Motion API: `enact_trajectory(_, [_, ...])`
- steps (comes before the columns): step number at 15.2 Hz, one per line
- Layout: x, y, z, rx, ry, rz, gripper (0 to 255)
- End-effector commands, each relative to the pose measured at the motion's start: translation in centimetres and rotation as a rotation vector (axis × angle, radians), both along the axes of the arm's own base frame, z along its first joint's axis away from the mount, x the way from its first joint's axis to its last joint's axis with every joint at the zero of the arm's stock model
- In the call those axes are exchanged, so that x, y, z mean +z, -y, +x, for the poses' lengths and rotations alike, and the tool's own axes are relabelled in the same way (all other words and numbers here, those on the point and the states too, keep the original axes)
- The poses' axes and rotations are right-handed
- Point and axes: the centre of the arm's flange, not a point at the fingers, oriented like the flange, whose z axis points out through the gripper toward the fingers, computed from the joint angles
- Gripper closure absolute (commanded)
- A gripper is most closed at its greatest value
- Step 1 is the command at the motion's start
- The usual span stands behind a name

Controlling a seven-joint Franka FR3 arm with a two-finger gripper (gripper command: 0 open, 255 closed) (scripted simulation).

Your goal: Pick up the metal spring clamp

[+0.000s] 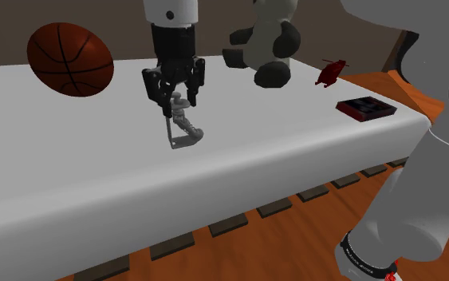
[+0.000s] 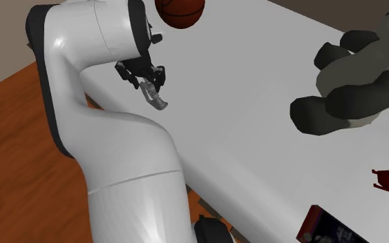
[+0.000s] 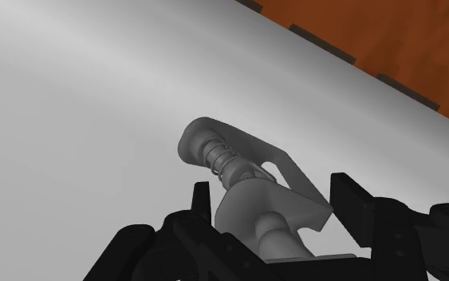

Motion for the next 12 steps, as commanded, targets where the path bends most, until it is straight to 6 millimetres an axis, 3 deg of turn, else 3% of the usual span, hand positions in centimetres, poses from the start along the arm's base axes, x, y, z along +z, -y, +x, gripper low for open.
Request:
enact_trajectory(1, [1.0,0.0,-0.1,0.000,0.000,0.000,255])
enact_trajectory(10, [5.8,0.0,-0.1,0.000,0.000,0.000,255])
enact_trajectory(12, [5.9,0.0,-0.1,0.000,0.000,0.000,255])
